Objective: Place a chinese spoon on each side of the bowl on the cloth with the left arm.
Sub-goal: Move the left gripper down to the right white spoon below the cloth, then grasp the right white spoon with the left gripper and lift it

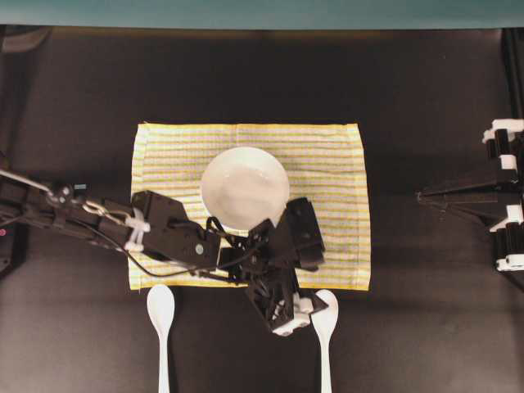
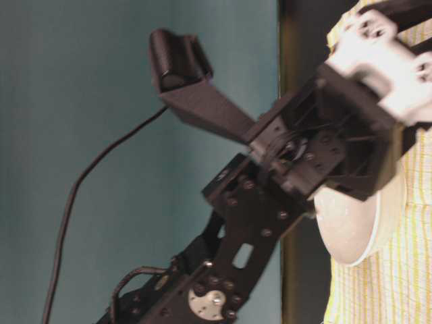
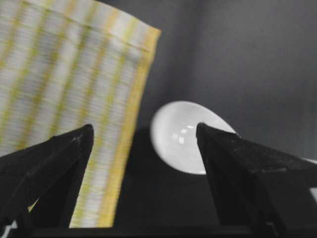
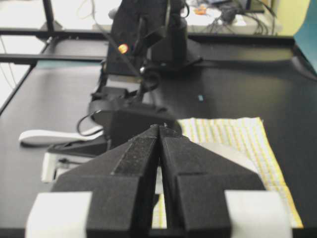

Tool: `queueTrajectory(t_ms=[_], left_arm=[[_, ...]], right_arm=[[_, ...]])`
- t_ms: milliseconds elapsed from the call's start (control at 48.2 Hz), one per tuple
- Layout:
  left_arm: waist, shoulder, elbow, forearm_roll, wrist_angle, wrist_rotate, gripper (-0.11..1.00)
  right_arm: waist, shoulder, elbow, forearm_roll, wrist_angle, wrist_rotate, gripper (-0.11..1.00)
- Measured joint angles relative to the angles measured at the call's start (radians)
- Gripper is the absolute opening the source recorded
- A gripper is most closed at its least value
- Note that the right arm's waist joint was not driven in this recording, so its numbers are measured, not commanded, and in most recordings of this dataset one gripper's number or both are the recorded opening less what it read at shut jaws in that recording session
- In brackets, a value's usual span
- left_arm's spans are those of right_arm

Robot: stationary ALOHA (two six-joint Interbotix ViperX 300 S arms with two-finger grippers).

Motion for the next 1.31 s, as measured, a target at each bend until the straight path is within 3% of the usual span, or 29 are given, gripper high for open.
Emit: queueTrajectory(t_ms=[208, 311, 436, 602, 664, 1038, 1307], left_arm=[[-0.020, 0.029, -0.014, 0.000, -0.002, 0.002, 0.78], [-0.018, 0.031, -0.015, 0.000, -0.008, 0.006, 0.72], [-0.017, 0.031, -0.015, 0.000, -0.021, 0.008, 0.56], [-0.017, 0.031, -0.015, 0.000, -0.026, 0.011, 0.19], [-0.017, 0.031, -0.015, 0.000, -0.028, 0.011, 0.11], [-0.017, -0.006, -0.041, 0.000, 0.026, 0.032, 0.09], [0.054, -0.104, -0.181, 0.002, 0.316, 0.028, 0.07]], right_arm=[[0.000, 0.000, 0.000, 0.000, 0.000, 0.000, -0.01], [0.000, 0.000, 0.003, 0.000, 0.000, 0.000, -0.01], [0.000, 0.000, 0.009, 0.000, 0.000, 0.000, -0.01], [0.000, 0.000, 0.012, 0.000, 0.000, 0.000, -0.01], [0.000, 0.000, 0.012, 0.000, 0.000, 0.000, -0.01], [0.000, 0.000, 0.014, 0.000, 0.000, 0.000, -0.01], [0.000, 0.000, 0.015, 0.000, 0.015, 0.002, -0.01]])
